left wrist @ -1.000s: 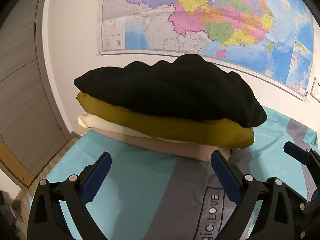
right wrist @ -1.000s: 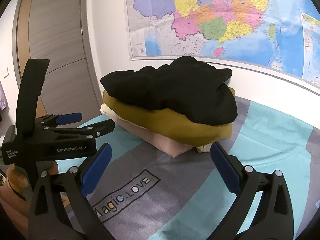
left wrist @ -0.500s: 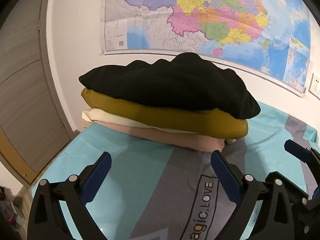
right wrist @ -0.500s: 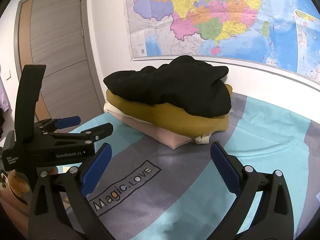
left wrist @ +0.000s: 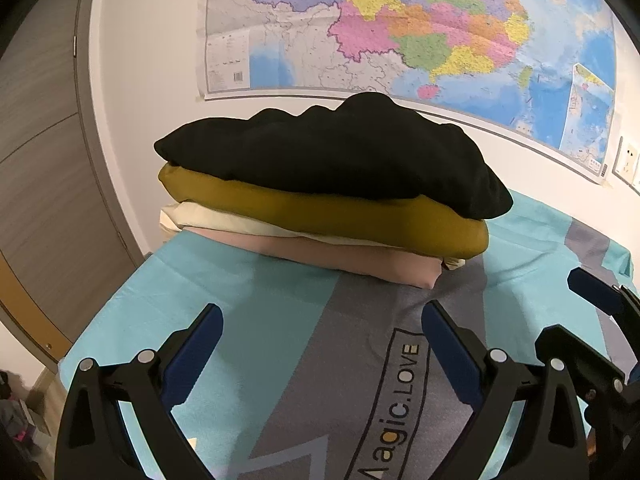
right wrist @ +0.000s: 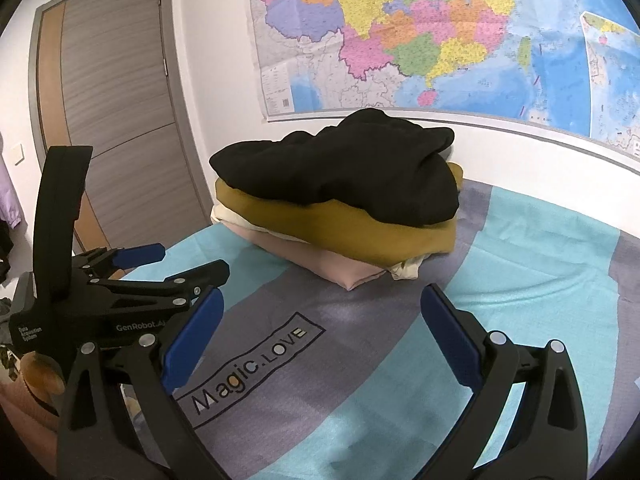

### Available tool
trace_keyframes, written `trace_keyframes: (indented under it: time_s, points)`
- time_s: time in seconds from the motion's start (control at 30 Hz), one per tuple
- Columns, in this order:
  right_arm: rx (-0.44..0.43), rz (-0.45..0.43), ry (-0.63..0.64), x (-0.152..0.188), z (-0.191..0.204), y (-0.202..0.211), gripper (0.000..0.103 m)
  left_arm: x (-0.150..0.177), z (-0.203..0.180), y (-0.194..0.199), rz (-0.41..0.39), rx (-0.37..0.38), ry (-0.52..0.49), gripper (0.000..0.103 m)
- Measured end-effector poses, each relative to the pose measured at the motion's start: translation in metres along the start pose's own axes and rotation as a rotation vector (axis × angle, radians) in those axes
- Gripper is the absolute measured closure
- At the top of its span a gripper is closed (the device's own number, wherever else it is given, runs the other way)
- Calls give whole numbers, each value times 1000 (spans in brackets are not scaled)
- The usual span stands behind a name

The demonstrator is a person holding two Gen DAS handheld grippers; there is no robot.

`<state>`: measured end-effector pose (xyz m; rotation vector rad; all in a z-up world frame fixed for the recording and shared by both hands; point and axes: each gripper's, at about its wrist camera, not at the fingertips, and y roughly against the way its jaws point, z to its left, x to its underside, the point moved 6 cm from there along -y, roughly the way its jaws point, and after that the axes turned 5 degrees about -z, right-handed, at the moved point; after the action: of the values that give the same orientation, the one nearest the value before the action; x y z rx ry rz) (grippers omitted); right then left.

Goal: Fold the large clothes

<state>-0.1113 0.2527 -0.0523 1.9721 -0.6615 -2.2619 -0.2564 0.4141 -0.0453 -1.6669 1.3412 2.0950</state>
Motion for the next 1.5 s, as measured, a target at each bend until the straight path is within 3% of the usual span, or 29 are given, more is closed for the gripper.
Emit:
trace_keyframes:
  time_s: [1.5]
  points:
    - [-28,22,-6,4,5,-4,6,2,3,-5,19,2,-2,7]
